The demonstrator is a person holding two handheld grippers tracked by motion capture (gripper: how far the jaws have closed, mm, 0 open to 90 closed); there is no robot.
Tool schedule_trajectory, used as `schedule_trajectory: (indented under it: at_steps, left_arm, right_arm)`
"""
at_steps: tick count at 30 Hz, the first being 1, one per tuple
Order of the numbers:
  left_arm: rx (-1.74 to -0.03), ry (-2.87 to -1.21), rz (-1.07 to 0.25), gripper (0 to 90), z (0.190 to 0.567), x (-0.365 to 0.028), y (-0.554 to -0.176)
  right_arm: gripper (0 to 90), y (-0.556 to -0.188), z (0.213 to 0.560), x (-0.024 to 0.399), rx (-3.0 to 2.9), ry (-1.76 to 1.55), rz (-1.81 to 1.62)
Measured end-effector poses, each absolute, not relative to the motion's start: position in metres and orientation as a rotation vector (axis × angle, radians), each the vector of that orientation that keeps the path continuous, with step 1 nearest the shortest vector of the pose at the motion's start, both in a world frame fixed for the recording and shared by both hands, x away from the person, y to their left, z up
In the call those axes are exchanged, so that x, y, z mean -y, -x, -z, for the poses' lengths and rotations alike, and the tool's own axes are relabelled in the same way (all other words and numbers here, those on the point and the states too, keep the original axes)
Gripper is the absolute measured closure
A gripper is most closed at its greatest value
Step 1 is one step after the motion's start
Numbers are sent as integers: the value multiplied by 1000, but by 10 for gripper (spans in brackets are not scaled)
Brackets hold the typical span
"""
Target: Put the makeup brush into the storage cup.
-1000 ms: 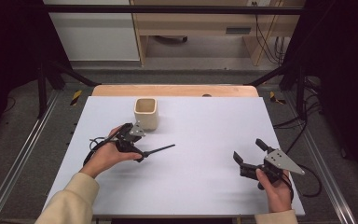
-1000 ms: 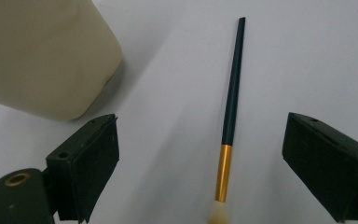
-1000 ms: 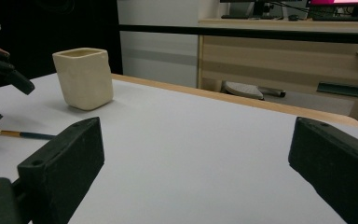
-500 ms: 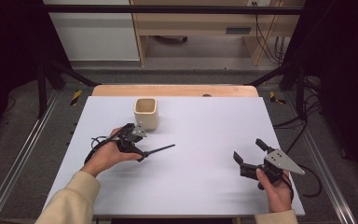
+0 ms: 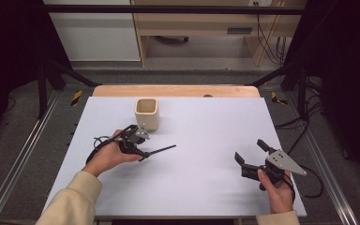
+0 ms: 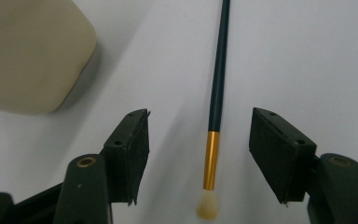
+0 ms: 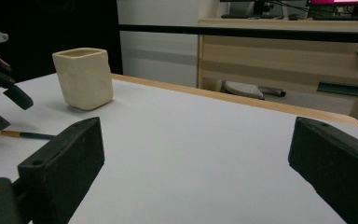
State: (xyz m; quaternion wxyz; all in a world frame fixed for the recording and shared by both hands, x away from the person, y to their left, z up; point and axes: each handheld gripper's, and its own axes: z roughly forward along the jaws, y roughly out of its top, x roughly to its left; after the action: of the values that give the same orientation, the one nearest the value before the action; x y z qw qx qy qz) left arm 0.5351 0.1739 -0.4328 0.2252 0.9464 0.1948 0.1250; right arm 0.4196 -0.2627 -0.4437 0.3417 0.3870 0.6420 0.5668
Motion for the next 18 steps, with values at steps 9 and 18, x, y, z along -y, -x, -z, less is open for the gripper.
schedule_trajectory:
  at_steps: [9,18]
  left_arm:
    - [-530,-2634,-322,492,433,-174,-535]
    - [-533,-2665,-318,555,434,-175,-535]
  right_arm:
    - [40,-420,444,263,-1670,-1007,-1476]
    - [40,-420,444,262,-1672,-1011,-1476]
